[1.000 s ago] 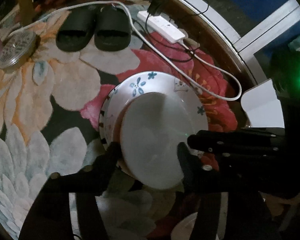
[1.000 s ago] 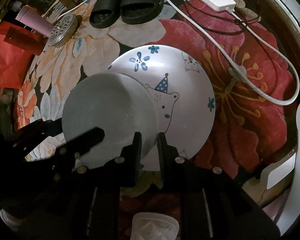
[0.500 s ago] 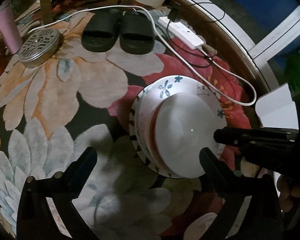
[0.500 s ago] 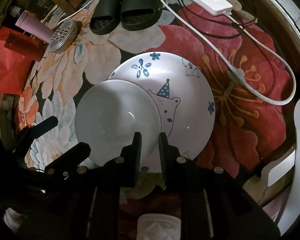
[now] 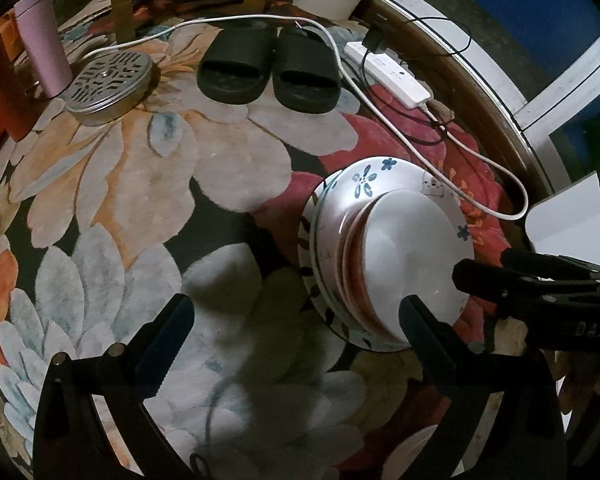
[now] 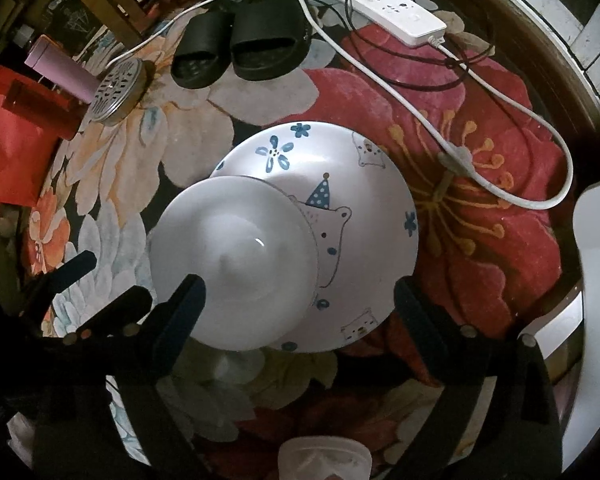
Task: Organize plates and bowls
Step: 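Withdraw both grippers away from the stacked dishes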
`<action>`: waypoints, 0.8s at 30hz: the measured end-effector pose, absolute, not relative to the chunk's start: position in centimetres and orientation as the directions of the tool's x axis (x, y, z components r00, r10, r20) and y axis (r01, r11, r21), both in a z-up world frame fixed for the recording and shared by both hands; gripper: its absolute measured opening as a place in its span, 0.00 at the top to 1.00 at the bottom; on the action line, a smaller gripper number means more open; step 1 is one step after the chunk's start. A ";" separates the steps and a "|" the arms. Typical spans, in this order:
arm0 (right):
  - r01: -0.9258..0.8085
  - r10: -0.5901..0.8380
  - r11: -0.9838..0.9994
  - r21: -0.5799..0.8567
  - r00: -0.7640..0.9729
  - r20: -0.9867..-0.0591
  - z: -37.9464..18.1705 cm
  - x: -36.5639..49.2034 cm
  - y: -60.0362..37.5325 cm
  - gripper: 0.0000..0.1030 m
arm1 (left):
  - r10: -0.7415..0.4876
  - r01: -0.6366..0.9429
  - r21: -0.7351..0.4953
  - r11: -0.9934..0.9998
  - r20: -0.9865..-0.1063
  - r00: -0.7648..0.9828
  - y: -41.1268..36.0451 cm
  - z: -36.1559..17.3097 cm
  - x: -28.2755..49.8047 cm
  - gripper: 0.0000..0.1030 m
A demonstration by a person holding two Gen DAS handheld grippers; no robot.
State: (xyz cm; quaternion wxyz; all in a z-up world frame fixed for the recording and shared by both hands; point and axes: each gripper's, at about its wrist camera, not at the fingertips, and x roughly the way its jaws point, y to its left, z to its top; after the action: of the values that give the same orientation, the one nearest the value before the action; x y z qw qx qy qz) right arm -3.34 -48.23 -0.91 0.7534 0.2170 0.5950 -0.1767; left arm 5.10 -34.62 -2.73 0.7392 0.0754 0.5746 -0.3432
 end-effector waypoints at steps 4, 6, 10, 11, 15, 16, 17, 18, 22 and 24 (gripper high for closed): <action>0.523 -0.015 0.844 0.114 0.236 -0.972 -0.7 -3.4 -47.8 0.07 | -0.421 0.589 -0.283 0.757 -0.900 0.109 -34.1 -2.6 5.1 0.01; 0.521 -0.022 0.847 0.109 0.240 -0.970 -0.5 -3.4 -47.6 0.07 | -0.425 0.583 -0.287 0.760 -0.899 0.111 -33.7 -2.5 5.3 0.01; 0.518 -0.033 0.850 0.100 0.242 -0.970 -0.4 -3.2 -47.1 0.07 | -0.428 0.571 -0.292 0.767 -0.896 0.116 -32.9 -2.4 5.4 0.01; 0.516 -0.038 0.851 0.096 0.242 -0.970 -0.4 -3.2 -46.9 0.07 | -0.429 0.568 -0.294 0.769 -0.896 0.117 -32.8 -2.3 5.5 0.01; 0.509 -0.039 0.856 0.093 0.243 -0.969 -0.4 -3.0 -46.3 0.07 | -0.429 0.558 -0.295 0.776 -0.895 0.124 -31.9 -2.2 5.7 0.01; 0.508 -0.039 0.856 0.094 0.245 -0.969 -0.3 -3.0 -46.2 0.07 | -0.429 0.556 -0.295 0.777 -0.894 0.125 -31.8 -2.2 5.7 0.01; 0.506 -0.040 0.857 0.093 0.246 -0.969 -0.3 -3.0 -46.1 0.07 | -0.432 0.552 -0.299 0.778 -0.893 0.125 -31.6 -2.1 5.7 0.01; 0.505 -0.041 0.858 0.093 0.248 -0.968 -0.2 -3.0 -46.0 0.07 | -0.434 0.551 -0.301 0.778 -0.892 0.125 -31.5 -2.1 5.7 0.01; 0.504 -0.054 0.860 0.086 0.258 -0.965 0.3 -3.0 -45.5 0.07 | -0.449 0.546 -0.315 0.776 -0.884 0.129 -30.9 -1.8 5.6 0.01; 0.499 -0.055 0.862 0.087 0.263 -0.963 0.5 -3.0 -45.2 0.07 | -0.458 0.547 -0.318 0.774 -0.878 0.138 -30.7 -1.5 5.5 0.01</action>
State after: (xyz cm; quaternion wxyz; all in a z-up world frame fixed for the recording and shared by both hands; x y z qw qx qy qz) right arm -3.03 -45.19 0.51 0.7714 0.1915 0.5796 -0.1798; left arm 5.47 -30.73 -1.53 0.7532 0.0393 0.5656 -0.3336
